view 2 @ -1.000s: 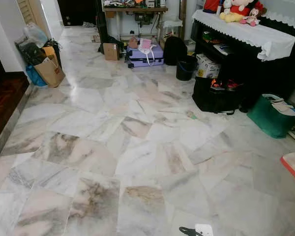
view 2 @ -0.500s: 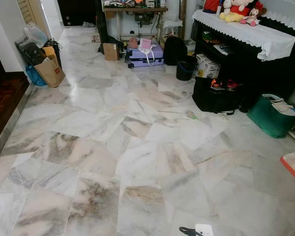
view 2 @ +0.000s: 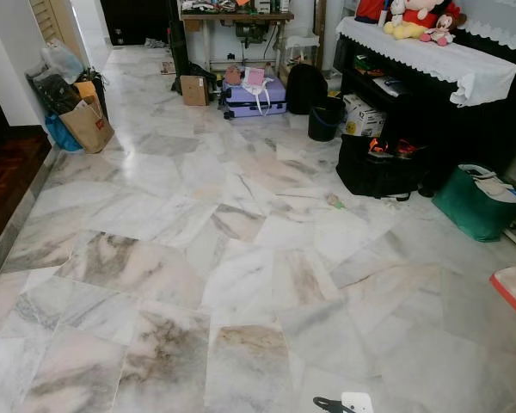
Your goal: Hang hanger
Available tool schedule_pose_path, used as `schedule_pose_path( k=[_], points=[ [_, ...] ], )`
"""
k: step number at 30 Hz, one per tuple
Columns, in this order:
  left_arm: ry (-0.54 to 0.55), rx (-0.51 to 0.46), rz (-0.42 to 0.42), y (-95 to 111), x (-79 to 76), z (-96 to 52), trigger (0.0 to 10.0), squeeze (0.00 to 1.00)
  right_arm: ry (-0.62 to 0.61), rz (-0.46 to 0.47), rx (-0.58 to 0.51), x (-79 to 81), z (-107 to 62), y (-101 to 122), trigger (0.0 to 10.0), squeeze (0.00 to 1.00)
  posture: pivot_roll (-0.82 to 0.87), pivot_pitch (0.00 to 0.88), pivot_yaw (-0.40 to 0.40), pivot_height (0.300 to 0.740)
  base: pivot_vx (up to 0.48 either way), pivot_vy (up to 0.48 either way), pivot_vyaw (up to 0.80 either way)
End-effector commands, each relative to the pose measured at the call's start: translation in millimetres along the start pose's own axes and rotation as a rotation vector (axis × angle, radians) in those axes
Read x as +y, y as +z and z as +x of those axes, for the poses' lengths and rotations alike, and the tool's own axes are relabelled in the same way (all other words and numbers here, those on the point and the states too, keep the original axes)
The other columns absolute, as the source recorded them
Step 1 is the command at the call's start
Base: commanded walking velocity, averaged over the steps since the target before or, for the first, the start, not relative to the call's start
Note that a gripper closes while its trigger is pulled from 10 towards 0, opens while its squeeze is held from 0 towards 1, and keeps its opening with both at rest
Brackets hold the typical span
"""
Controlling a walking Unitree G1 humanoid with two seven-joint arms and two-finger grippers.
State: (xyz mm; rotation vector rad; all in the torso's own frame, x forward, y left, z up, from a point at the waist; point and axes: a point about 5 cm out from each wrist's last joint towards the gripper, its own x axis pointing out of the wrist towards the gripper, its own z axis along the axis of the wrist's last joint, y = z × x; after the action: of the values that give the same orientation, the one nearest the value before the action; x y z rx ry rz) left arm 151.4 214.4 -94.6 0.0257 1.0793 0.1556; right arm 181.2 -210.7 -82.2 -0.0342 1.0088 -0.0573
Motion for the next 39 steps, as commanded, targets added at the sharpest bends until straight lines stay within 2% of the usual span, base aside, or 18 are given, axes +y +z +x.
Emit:
schedule_pose_path(
  k=[1, 5, 7, 9, 12, 19, 26, 33, 35, 39],
  points=[
    [-0.033, -0.113, 0.008, 38, 18.7, 0.5, 10.0, 0.0, 0.027, 0.201, 0.065, -6.3, -4.9, -27, 10.0, 0.0, 0.13, 0.0, 0.0, 0.74, 0.0, 0.0, 0.0],
    [-0.034, -0.112, 0.005, 38, 18.4, 0.6, 10.0, 0.0, 0.026, 0.2, 0.066, -6.5, -5.0, -27, 10.0, 0.0, 0.13, 0.0, 0.0, 0.74, 0.0, 0.0, 0.0],
    [0.004, -0.037, 0.0, 1, 31.4, -3.5, 10.0, 0.0, 0.066, 0.2, 0.079, 10.5, -3.6, -29, 10.0, 0.0, 0.15, 0.0, -0.017, 0.74, 0.0, 0.0, 0.0],
    [0.021, 0.003, 0.011, -20, 38.9, -7.6, 10.0, 0.0, 0.08, 0.22, 0.076, 18.1, -3.3, -30, 10.0, 0.0, 0.14, 0.0, -0.014, 0.74, 0.0, 0.0, 0.0],
    [0.034, 0.007, -0.004, -28, 45.3, -10.3, 10.0, 0.0, 0.08, 0.232, 0.068, 18.5, -3.2, -30, 10.0, 0.0, 0.14, 0.0, -0.01, 0.74, 0.0, 0.0, 0.0],
    [0.034, -0.002, -0.008, -32, 48.3, -12.0, 10.0, 0.0, 0.075, 0.256, 0.059, 17.9, -3.2, -29, 10.0, 0.0, 0.14, 0.0, -0.01, 0.74, 0.0, 0.0, 0.0],
    [0.011, -0.042, -0.033, -12, 30.1, -5.5, 10.0, 0.0, 0.058, 0.207, 0.054, 13.0, -3.0, -27, 10.0, 0.0, 0.14, 0.0, -0.044, 0.74, 0.0, 0.0, 0.0],
    [-0.003, -0.04, -0.036, -10, 18.7, -4.0, 10.0, 0.0, 0.052, 0.189, 0.057, 9.0, -3.6, -28, 10.0, 0.0, 0.14, 0.0, -0.058, 0.74, 0.0, 0.0, -0.69],
    [-0.002, -0.038, -0.038, -12, 18.4, -4.1, 10.0, 0.0, 0.055, 0.171, 0.062, 7.9, -3.7, -28, 10.0, 0.0, 0.14, 0.0, -0.06, 0.74, 0.0, 0.0, -0.8],
    [0.012, -0.043, -0.031, -14, 30.7, -6.2, 10.0, 0.0, 0.062, 0.156, 0.07, 9.5, -4.0, -30, 10.0, 0.0, 0.14, 0.0, -0.06, 0.74, 0.0, 0.0, -0.8]
  ],
)
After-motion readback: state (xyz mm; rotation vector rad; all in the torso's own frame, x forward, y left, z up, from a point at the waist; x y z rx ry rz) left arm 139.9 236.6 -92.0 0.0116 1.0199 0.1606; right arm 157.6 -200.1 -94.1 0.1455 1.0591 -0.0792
